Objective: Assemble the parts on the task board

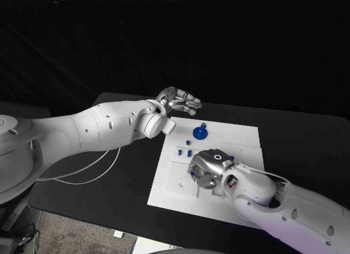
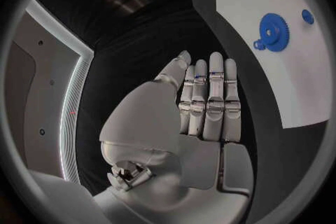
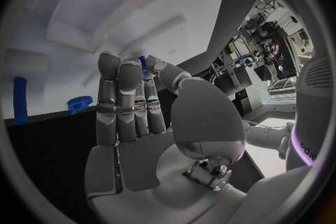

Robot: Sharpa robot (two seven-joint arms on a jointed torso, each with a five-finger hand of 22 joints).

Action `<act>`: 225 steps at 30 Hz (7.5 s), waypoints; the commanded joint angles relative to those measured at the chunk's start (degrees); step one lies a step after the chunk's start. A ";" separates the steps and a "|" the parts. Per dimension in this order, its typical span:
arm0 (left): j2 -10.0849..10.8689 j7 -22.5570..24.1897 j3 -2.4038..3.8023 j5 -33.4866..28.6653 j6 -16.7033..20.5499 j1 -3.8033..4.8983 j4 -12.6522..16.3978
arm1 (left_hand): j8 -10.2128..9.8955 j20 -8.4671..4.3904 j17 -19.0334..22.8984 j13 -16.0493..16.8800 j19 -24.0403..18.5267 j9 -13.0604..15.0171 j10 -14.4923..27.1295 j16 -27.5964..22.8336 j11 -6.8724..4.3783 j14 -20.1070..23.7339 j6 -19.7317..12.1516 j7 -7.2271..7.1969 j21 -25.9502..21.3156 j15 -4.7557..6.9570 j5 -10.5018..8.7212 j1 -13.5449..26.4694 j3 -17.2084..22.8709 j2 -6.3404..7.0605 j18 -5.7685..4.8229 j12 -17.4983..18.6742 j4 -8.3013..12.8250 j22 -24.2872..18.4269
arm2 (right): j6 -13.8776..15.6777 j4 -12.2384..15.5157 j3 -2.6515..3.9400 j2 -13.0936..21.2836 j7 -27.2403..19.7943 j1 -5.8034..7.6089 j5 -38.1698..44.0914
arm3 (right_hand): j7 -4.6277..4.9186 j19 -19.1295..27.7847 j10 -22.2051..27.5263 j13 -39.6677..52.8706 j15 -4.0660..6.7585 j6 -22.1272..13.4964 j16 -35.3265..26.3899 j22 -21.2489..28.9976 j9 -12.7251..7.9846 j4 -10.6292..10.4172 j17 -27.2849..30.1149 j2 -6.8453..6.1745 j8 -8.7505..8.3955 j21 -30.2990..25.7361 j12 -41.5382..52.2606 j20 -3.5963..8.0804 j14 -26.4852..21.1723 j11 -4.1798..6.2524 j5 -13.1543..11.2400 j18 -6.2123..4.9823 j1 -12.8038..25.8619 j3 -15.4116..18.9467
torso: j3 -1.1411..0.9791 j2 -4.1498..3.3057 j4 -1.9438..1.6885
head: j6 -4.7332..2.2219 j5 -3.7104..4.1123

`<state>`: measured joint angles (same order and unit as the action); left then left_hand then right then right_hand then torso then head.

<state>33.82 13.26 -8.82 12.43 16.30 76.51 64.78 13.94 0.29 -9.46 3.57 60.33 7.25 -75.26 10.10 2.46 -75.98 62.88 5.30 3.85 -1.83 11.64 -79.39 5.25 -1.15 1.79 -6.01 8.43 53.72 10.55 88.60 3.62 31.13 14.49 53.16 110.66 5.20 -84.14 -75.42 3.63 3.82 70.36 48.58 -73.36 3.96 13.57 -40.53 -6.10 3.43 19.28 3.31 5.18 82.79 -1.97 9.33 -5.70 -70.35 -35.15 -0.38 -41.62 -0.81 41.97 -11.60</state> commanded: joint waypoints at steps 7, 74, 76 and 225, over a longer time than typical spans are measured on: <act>0.01 0.79 0.04 -3.14 -3.58 0.10 0.28 | 4.72 0.34 -1.84 0.03 0.13 1.83 1.34 3.79 0.44 3.43 -3.41 0.19 0.11 -0.20 -0.01 -0.11 -1.34 -0.86 -0.31 -0.89 0.60 -2.65 | -0.87 -0.37 -0.27 0.37 -0.99 -0.31 -2.43 | 0.19 -2.11 1.51 -0.14 -0.78 -1.65 0.58 0.30 -0.11 -0.18 0.32 -1.03 0.16 -0.39 0.08 -0.81 -0.09 -0.48 1.36 -1.35 0.73 1.62 | -0.03 0.00 0.02 | -0.02 0.08; 0.60 0.85 -0.05 -3.23 -6.36 0.06 0.08 | 6.35 0.02 -1.29 0.05 -0.10 0.39 1.06 6.52 0.06 4.16 -2.85 0.07 0.41 0.13 0.30 -0.67 -1.57 -1.81 -0.27 -1.93 2.16 -0.04 | -12.62 2.50 9.32 14.88 -1.73 4.24 -8.66 | 0.94 -1.64 8.01 -0.16 -2.27 -9.59 0.28 5.20 -0.37 -5.10 4.88 -3.39 0.14 -6.19 0.12 -2.41 -1.15 -2.23 0.08 -2.04 -2.62 19.45 | 0.06 0.19 0.19 | -5.01 5.99; 0.61 0.86 -0.05 -3.23 -6.51 0.06 0.10 | 6.54 -0.03 -1.40 0.08 -0.10 0.46 0.69 6.79 -0.14 3.86 -2.50 -0.10 0.40 0.26 0.30 -0.65 -1.65 -1.76 -0.31 -2.17 2.18 0.09 | -12.47 2.29 9.09 14.52 -1.64 4.21 -8.18 | 0.96 -1.65 7.96 -0.16 -2.24 -9.58 0.28 5.20 -0.38 -5.06 4.89 -3.37 0.13 -6.19 0.13 -2.40 -1.15 -2.23 0.04 -2.04 -2.67 19.40 | 0.09 0.20 0.19 | -4.90 5.95; -0.60 -0.51 -0.16 -2.14 -10.97 -0.04 -0.73 | 13.57 -2.23 -8.02 1.95 1.79 15.68 3.73 30.62 -2.31 10.31 -4.62 -2.23 0.24 2.57 0.65 1.57 0.48 -0.17 -1.79 -20.06 1.16 7.47 | 0.69 5.10 -1.48 1.13 -2.58 -0.28 1.13 | -1.26 -2.10 -4.86 0.03 0.57 3.97 1.43 -0.83 0.59 -0.25 4.06 -0.28 0.26 3.18 0.17 0.48 -0.14 1.48 -5.98 -0.29 -0.54 -3.28 | 0.13 0.21 0.18 | -0.72 -0.50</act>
<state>33.27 12.49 -9.01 10.21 6.19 76.46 63.90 27.78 -1.64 -17.54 5.62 62.24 22.88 -71.96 40.55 0.02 -66.01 57.92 3.17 4.31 0.70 12.13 -78.54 5.38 -1.35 0.84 -25.74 9.52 61.10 12.73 93.66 2.18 32.19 11.87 52.96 110.74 3.89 -83.93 -79.95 3.56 4.05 74.00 49.80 -74.13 3.83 12.98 -36.52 -6.87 3.30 22.60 3.19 5.20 82.56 -0.53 3.05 -4.82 -70.97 -38.34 -0.25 -41.39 -0.59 41.19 -12.13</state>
